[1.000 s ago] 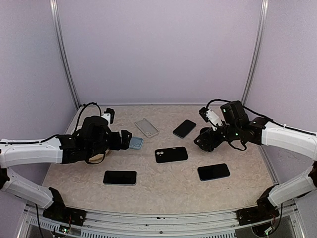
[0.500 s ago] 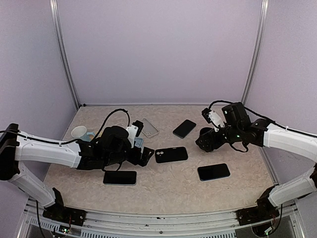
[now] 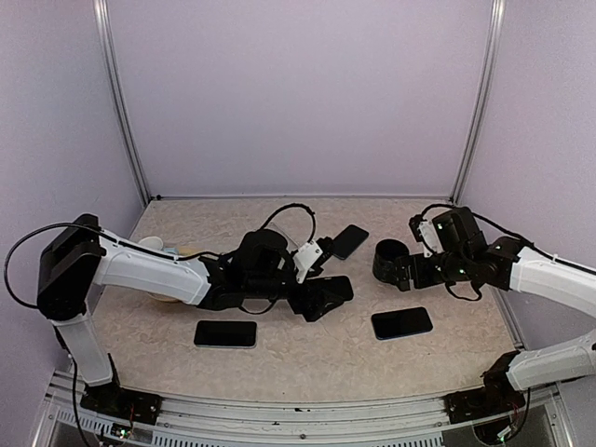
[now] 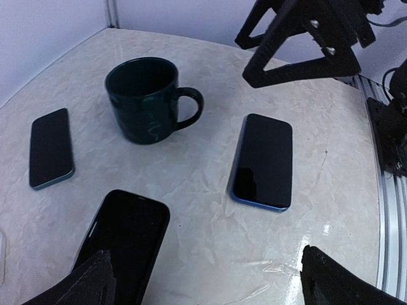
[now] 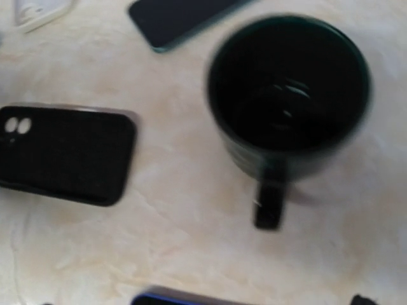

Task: Put the phone into the phone case
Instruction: Pick up the phone from the center of the board.

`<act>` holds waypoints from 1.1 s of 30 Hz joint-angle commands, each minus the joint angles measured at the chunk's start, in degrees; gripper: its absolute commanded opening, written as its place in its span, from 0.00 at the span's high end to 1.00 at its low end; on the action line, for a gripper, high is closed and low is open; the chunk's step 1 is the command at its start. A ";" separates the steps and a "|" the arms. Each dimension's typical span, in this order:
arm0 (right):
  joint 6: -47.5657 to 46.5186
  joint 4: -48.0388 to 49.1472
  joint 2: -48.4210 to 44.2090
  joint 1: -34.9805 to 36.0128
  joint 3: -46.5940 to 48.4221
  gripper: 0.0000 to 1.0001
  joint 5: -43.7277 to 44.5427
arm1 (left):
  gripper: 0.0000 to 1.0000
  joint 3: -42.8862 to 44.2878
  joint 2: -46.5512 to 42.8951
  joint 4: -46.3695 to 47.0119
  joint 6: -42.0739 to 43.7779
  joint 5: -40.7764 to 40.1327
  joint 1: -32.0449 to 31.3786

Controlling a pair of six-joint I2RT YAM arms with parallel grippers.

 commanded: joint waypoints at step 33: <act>17.21 7.00 -2.15 -8.05 -16.61 0.00 -3.68 | 0.01 28.66 30.67 -6.10 13.19 16.70 -3.30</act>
